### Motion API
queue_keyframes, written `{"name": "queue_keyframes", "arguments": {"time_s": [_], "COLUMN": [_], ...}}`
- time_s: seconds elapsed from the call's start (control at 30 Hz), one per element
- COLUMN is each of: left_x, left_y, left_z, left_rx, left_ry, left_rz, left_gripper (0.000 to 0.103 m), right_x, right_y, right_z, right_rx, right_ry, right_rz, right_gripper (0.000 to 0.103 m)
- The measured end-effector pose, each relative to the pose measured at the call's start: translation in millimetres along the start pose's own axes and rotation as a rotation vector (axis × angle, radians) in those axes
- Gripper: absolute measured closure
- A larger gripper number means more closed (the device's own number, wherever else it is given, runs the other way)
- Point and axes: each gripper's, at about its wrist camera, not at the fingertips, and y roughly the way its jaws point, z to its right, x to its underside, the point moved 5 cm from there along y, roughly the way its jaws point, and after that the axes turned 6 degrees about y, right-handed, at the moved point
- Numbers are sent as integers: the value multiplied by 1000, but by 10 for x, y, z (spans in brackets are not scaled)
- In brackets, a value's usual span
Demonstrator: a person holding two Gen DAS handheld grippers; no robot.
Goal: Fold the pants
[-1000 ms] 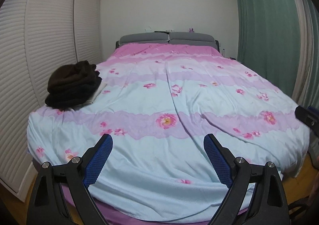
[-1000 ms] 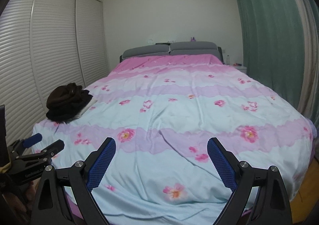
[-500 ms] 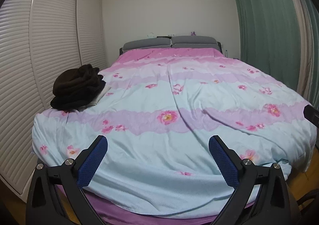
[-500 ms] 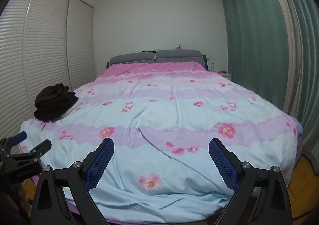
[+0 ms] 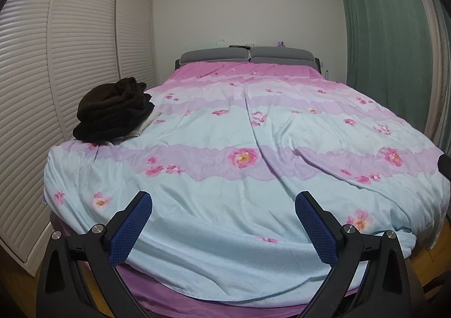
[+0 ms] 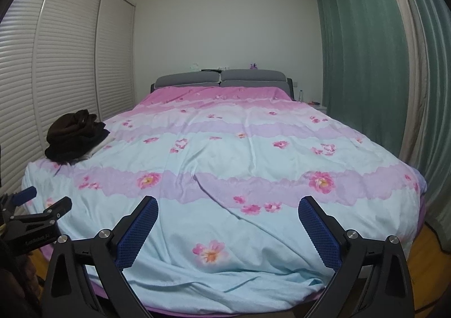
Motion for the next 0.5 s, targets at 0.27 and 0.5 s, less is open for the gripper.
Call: {"name": "queue_keyframes", "arguments": {"time_s": [0.27,0.5], "left_x": [-17,-15], "left_y": [-32,-64], "left_z": [44,70], "left_rx": [9,16], "left_ry": [4,6], "left_rz": [5,8], "left_gripper": [0,0], "right_x": [-17,-25], "right_y": [-35,-37], "right_z": [-16,-26], "right_rx": [-2,-6], "right_ry": [-4,-2], "right_rz": [14,14], "right_gripper": [2,2]}}
